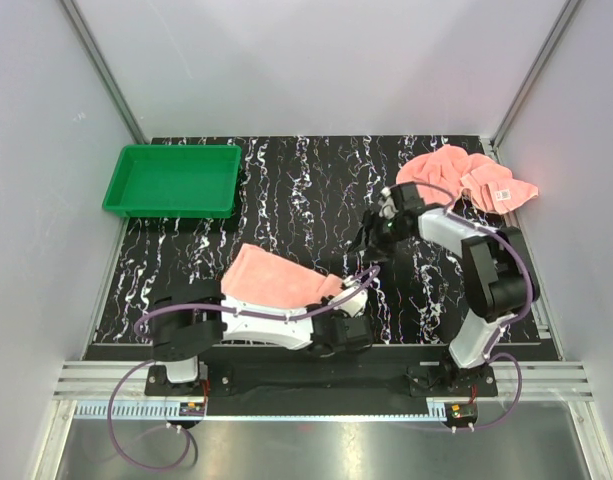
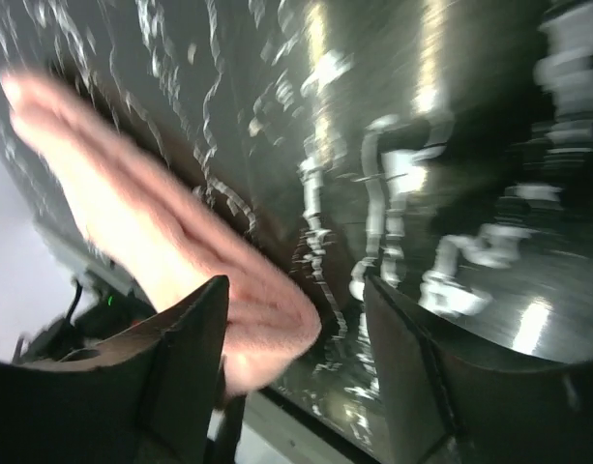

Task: Roll the towels
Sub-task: Roll the towel

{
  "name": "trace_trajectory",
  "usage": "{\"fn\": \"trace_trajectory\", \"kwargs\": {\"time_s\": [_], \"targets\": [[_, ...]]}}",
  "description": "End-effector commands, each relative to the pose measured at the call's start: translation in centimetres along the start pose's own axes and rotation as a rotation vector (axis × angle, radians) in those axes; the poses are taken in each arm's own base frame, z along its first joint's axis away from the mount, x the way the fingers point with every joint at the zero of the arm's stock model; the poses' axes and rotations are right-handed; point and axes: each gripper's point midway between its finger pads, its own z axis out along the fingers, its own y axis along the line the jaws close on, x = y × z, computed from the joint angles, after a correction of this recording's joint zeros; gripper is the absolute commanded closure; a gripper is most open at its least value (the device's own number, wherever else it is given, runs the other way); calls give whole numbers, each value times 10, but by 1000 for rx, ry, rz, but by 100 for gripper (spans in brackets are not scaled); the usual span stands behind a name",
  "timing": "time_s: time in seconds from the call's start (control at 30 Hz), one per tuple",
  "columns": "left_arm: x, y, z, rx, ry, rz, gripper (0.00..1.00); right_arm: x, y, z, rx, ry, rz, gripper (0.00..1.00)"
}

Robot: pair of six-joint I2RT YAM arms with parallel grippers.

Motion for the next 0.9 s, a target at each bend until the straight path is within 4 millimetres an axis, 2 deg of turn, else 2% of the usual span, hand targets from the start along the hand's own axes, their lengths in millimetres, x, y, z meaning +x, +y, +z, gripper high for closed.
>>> {"fn": "trace_trajectory", "kwargs": {"time_s": [0.0,0.03,0.13,0.17,0.23,0.33,0.37,0.4,0.43,0.57,0.6,0.63,0.7,0.73,0.77,0.8,0.83,0.87], "targets": [[0,-50,-10,197,99,-2,93,-38,-14,-53,143,-139,-37,34],[-4,-53,-11,210,97,-10,93,-54,-18,-69,180,-203,-30,32],[-21,-69,-16,288,89,-58,93,-74,-37,-102,260,-280,25,31],[-26,-71,-17,312,87,-79,93,-84,-32,-115,264,-321,18,31],[-41,-81,-27,406,71,-131,93,-94,-34,-134,301,-367,28,30],[-59,-82,-36,555,62,-271,93,-97,-27,-152,304,-413,41,30],[-66,-72,-31,580,64,-333,93,-96,-19,-158,286,-432,42,30],[-76,-78,-37,674,52,-382,94,-95,-15,-161,272,-437,40,30],[-69,-69,-37,693,64,-433,94,-91,-13,-159,252,-427,45,30],[-79,-47,-38,813,66,-574,95,-77,4,-160,150,-426,38,30],[-86,-49,-46,887,50,-597,95,-70,13,-158,89,-404,31,30],[-79,-41,-41,898,72,-664,96,-65,18,-155,41,-407,19,30],[-90,-39,-52,1016,36,-725,96,-51,38,-149,-105,-361,16,30],[-79,-33,-46,1024,68,-797,96,-38,38,-142,-146,-334,28,30],[-93,-31,-57,1113,7,-819,96,-41,47,-143,-208,-355,18,29],[-94,-29,-59,1141,-1,-848,96,-33,56,-142,-280,-328,9,28],[-96,-23,-58,1165,9,-917,96,-22,52,-135,-305,-306,25,27],[-98,-20,-65,1242,-43,-936,96,-25,58,-136,-351,-325,21,26]]}}
